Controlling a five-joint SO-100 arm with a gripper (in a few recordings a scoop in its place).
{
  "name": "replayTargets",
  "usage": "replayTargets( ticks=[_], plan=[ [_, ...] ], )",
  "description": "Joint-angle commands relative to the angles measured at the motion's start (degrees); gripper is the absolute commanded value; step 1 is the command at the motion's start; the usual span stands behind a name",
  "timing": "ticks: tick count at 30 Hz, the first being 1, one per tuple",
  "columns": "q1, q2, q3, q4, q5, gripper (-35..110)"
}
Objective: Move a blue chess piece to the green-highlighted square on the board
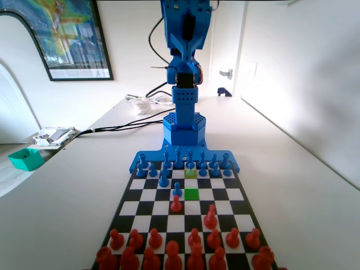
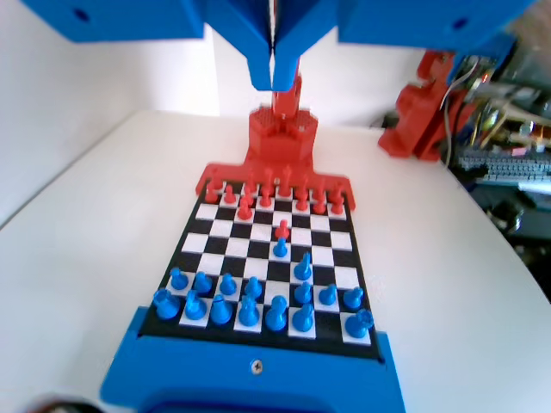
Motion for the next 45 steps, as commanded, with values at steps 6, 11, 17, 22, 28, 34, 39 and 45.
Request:
replayTargets(
  ticks=[6,11,17,22,28,34,39,45],
  plan=[
    [0.44,-34.28,-16.26,0.88,6.86,1],
    [1.93,-45.79,-16.52,0.44,5.01,1],
    [1.85,-51.42,-9.49,-3.08,2.81,1],
    [1.23,-57.39,-5.19,-7.65,3.16,1],
    [-0.26,-64.42,-3.69,-13.62,5.45,4],
    [-0.79,-66.18,-2.81,-17.49,7.47,9],
    [-1.41,-67.59,-2.46,-18.54,9.58,11],
    [-1.32,-67.32,1.93,-22.85,10.90,11]
  ],
)
